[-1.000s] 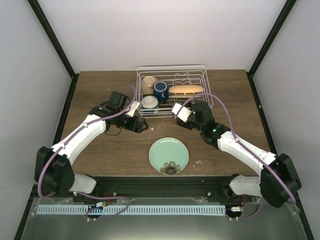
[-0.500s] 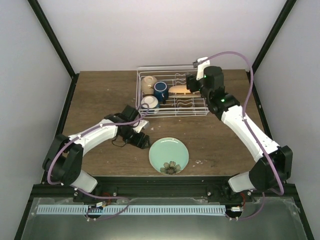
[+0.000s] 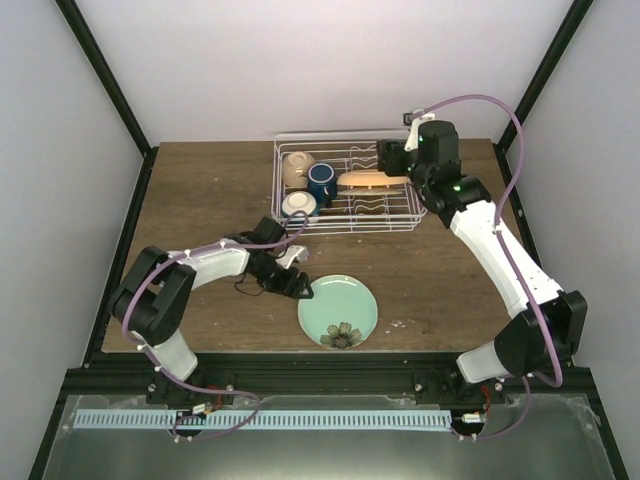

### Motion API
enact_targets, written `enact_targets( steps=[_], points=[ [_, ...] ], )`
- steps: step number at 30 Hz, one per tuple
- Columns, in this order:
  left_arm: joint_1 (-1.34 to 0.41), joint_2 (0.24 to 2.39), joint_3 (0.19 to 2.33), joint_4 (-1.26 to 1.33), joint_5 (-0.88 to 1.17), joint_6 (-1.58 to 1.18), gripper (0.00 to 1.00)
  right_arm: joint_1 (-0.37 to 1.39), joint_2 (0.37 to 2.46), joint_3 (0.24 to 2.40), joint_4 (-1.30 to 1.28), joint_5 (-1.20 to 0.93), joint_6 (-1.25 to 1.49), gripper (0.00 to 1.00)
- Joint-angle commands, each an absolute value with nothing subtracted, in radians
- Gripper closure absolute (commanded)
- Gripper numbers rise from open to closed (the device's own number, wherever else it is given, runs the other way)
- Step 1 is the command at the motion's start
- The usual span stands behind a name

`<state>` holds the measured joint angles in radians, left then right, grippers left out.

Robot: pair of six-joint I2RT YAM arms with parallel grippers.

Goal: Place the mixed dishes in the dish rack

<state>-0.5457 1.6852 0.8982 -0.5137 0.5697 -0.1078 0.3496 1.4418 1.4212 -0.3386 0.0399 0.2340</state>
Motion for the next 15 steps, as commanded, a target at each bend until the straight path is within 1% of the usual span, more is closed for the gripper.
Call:
enact_targets(
  steps=[1,9,13,15],
  points=[
    [-0.554,1.74,0.899,-0.418,0.603,-0.151,0.25,0.342,1.388,1.421,-0.359,0.033,0.252,0.28],
    [-0.573,1.794,0.915,-0.382,0.63,-0.159,0.33,0.343,1.374,1.399,-0.362,0.046,0.224,0.28],
    [-0.6,1.815,0.925,-0.382,0.643,-0.148,0.4,0.343,1.374,1.4,-0.358,0.045,0.215,0.28],
    [-0.612,1.827,0.931,-0.385,0.646,-0.145,0.47,0.343,1.378,1.403,-0.358,0.042,0.207,0.28]
  ],
)
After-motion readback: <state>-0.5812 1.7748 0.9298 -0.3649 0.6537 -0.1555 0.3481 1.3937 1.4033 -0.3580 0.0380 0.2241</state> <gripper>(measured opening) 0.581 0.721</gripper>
